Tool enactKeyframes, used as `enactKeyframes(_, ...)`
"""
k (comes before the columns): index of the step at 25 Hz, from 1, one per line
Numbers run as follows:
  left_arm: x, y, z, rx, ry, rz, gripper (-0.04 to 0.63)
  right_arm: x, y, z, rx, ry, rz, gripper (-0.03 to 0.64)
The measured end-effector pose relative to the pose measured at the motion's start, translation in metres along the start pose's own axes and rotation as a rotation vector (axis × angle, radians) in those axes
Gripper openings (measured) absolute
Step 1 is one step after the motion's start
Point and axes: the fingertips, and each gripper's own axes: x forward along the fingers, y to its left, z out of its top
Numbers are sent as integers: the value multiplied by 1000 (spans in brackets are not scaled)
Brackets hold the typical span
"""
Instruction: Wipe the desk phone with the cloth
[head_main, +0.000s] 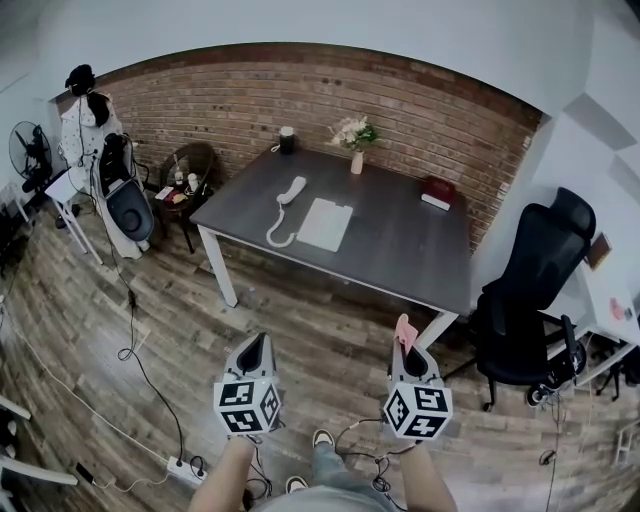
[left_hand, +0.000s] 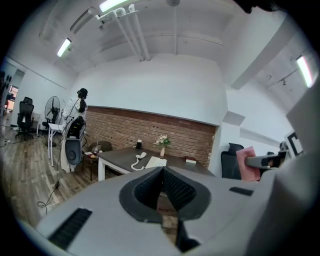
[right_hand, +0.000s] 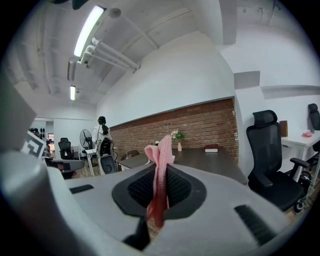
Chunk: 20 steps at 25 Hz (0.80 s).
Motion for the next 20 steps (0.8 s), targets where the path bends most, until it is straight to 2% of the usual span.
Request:
enactKeyframes(10,113,-4,26,-13,-26,18,3,109,-38,28,-22,6,41,20)
enactKeyframes(20,191,-4,41,-12,-35,52,3,189,-72,42,-23,15,63,20)
